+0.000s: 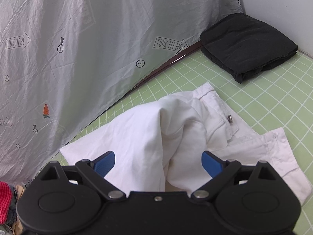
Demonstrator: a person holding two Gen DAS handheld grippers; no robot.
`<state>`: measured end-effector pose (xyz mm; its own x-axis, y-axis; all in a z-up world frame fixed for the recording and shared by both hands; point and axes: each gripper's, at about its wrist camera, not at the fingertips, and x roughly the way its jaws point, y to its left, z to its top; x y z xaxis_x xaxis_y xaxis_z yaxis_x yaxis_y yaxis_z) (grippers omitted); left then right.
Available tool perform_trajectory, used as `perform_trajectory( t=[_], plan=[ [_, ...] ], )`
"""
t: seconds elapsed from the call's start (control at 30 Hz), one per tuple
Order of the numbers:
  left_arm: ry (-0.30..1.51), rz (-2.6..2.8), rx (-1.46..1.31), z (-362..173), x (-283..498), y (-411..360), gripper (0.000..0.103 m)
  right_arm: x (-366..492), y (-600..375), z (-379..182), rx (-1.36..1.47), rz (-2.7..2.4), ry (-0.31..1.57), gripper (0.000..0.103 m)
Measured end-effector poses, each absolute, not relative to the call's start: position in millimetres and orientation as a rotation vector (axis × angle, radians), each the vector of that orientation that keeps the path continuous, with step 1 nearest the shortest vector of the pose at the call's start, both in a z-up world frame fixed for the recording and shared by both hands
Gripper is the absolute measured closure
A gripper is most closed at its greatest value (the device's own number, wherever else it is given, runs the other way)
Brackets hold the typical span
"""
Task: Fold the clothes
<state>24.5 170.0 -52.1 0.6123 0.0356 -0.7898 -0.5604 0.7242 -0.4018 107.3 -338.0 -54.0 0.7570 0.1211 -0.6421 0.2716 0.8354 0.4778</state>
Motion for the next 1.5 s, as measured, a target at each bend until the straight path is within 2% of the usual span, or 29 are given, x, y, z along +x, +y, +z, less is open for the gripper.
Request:
perform_trajectory(
  t=[0.07, 0.13, 0.33, 0.5, 0.57, 0.63, 0.7, 0.73, 0.77, 0.83, 0.87, 0.9, 1.13, 1.2, 1.27, 1.3, 1.37, 1.4, 1.43, 1.5],
  plan=[
    [0.812, 0.400, -0.639, -39.8, 26.2, 176.9, 0.099, 109.1, -336.4, -51.9, 0.603, -0.107, 0.705, 0.008],
    [0.775, 0.420, -0.621, -27.1, 30.1, 187.7, 0.099, 112.1, -337.1, -52.4, 0.637, -0.132, 0.710, 0.014],
    [0.669, 0.497, -0.574, 7.1, 44.2, 223.9, 0.100, 111.1, -338.5, -60.4, 0.717, -0.195, 0.711, 0.014],
    [0.647, 0.521, -0.544, 7.7, 66.0, 247.2, 0.100, 112.0, -339.5, -76.5, 0.782, -0.264, 0.742, 0.015],
    [0.654, 0.522, -0.554, 2.8, 76.3, 254.5, 0.100, 114.5, -342.3, -84.0, 0.823, -0.266, 0.758, 0.022],
    [0.665, 0.508, -0.560, -1.2, 89.2, 260.2, 0.100, 117.1, -345.2, -91.4, 0.865, -0.265, 0.772, 0.042],
    [0.673, 0.483, -0.551, -1.3, 103.9, 263.2, 0.100, 120.2, -348.9, -92.4, 0.891, -0.250, 0.775, 0.055],
    [0.671, 0.466, -0.541, 1.6, 113.3, 263.9, 0.100, 122.5, -351.3, -91.2, 0.902, -0.240, 0.772, 0.066],
    [0.667, 0.448, -0.532, 5.1, 123.3, 264.5, 0.100, 124.7, -353.8, -90.0, 0.914, -0.229, 0.770, 0.070],
    [0.655, 0.413, -0.516, 13.9, 145.5, 265.0, 0.100, 130.7, -358.8, -80.7, 0.904, -0.218, 0.742, 0.088],
    [0.636, 0.392, -0.509, 21.7, 159.1, 264.2, 0.100, 135.0, -361.3, -74.0, 0.883, -0.214, 0.725, 0.091],
    [0.616, 0.371, -0.503, 30.1, 172.9, 263.1, 0.101, 139.1, -364.8, -65.8, 0.865, -0.206, 0.689, 0.101],
    [0.381, 0.196, -0.408, 107.7, 266.5, 237.4, 0.101, 178.3, -384.9, 3.8, 0.686, -0.221, 0.454, 0.103],
    [0.319, 0.196, -0.389, 115.8, 282.9, 232.1, 0.100, 188.2, -380.4, 11.0, 0.610, -0.229, 0.458, 0.103],
    [0.382, 0.259, -0.374, 96.5, 298.7, 235.1, 0.099, 193.1, -370.7, 8.2, 0.539, -0.228, 0.489, 0.102],
    [0.422, 0.295, -0.366, 85.1, 306.6, 237.1, 0.095, 193.4, -364.8, 1.4, 0.511, -0.228, 0.521, 0.097],
    [0.521, 0.344, -0.377, 54.5, 312.0, 243.1, 0.093, 192.2, -353.6, -15.2, 0.470, -0.225, 0.589, 0.085],
    [0.578, 0.339, -0.395, 37.0, 307.0, 245.4, 0.089, 188.9, -349.2, -24.6, 0.463, -0.229, 0.624, 0.072],
    [0.642, 0.338, -0.408, 15.7, 295.6, 246.3, 0.085, 185.4, -344.8, -34.1, 0.457, -0.233, 0.658, 0.066],
    [0.762, 0.341, -0.434, -26.1, 266.4, 245.0, 0.084, 175.6, -338.2, -53.9, 0.443, -0.248, 0.733, 0.064]
  ],
)
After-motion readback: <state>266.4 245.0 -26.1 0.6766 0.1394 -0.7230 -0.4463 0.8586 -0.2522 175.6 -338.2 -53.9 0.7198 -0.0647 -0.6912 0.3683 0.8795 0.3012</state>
